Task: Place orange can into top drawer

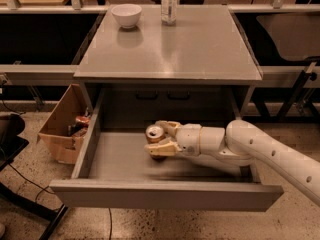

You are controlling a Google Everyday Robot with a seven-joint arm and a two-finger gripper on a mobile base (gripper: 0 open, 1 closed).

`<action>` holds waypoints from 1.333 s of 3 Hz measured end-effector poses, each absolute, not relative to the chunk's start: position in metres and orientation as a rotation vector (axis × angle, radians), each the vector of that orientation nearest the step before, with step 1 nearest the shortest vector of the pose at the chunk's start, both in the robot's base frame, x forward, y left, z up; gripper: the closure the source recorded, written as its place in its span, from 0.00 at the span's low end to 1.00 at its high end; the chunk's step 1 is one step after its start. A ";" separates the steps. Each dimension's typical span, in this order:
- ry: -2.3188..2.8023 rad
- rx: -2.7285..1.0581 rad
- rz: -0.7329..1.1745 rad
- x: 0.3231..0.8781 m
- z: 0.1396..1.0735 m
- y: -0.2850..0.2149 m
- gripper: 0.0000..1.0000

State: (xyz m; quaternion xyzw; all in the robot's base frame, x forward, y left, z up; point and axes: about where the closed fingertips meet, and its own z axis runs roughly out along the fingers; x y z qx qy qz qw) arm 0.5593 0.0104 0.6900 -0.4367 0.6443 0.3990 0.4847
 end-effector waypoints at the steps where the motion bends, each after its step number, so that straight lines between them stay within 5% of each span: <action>1: 1.567 -1.068 0.973 0.560 0.689 0.013 0.00; 4: 1.724 -1.316 0.862 0.557 0.768 -0.003 0.00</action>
Offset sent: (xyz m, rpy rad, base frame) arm 0.0000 0.0000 0.0000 0.0000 0.0000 0.0000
